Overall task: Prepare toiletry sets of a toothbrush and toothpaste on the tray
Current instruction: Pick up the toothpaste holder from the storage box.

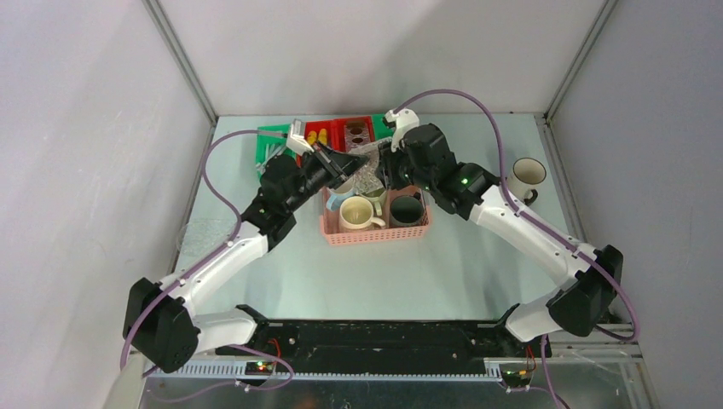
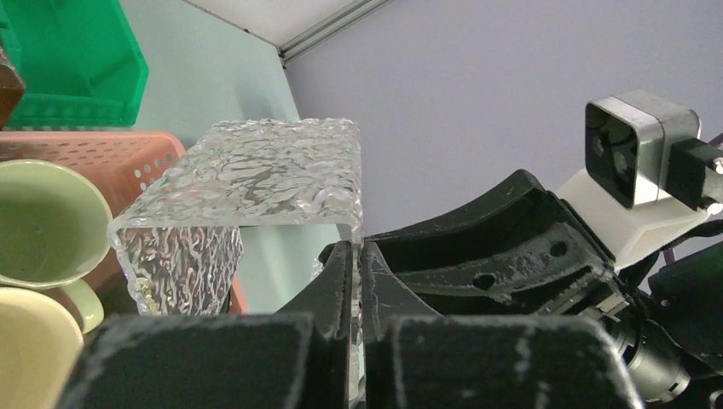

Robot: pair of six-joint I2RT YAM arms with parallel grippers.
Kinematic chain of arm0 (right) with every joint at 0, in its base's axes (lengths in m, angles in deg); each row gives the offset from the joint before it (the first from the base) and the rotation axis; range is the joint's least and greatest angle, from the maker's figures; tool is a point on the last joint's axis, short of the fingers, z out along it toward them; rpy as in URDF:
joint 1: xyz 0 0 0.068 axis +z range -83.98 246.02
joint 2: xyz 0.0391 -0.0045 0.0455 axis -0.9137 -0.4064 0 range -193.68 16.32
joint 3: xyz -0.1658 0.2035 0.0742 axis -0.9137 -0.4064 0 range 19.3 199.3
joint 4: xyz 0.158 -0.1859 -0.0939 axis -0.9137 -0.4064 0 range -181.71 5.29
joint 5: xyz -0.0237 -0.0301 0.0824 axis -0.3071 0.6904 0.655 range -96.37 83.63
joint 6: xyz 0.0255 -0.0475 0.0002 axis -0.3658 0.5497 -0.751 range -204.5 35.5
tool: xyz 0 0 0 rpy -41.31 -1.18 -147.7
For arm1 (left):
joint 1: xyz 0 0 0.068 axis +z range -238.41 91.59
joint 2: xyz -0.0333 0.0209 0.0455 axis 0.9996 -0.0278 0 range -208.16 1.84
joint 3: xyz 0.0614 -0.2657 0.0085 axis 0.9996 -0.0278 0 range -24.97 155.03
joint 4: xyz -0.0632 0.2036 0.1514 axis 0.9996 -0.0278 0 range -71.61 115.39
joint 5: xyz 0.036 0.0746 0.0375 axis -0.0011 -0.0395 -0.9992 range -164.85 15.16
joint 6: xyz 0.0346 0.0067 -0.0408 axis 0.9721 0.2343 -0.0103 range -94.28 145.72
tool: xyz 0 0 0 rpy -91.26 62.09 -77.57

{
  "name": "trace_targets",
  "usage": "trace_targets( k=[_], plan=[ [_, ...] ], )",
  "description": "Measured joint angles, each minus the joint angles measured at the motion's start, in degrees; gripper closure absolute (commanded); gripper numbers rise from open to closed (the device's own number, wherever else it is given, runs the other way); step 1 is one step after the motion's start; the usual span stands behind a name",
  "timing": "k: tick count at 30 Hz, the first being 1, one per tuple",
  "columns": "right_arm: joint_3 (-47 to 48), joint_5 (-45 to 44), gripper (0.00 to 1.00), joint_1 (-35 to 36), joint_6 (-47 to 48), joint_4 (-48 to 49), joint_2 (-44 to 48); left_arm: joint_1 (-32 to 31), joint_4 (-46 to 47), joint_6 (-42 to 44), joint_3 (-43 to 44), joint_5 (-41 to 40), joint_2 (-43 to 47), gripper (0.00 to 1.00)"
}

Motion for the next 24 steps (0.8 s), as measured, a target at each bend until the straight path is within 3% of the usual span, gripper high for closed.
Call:
trace_targets(
  k=[5,7,17,24],
  plan=[
    [0.0,-1.09,0.94,0.0,0.42,-0.09,-0.2,-0.55,0.28,0.02,0.0,-0.42,-0.33,1.0],
    [0.02,-1.49,1.0,-0.02,0.85,-0.31,-0.24,-0.66,0.24,0.07,0.0,-0.66,-0.46,0.94],
    [0.2,-4.37,1.0,-0.26,3.52,-4.35,-0.24,-1.09,-1.14,3.19,0.0,-2.45,0.13,0.29],
    [0.2,-5.4,1.0,-3.63,4.61,-7.37,0.13,-1.14,-6.56,8.31,0.0,-4.11,5.38,0.07]
  ],
)
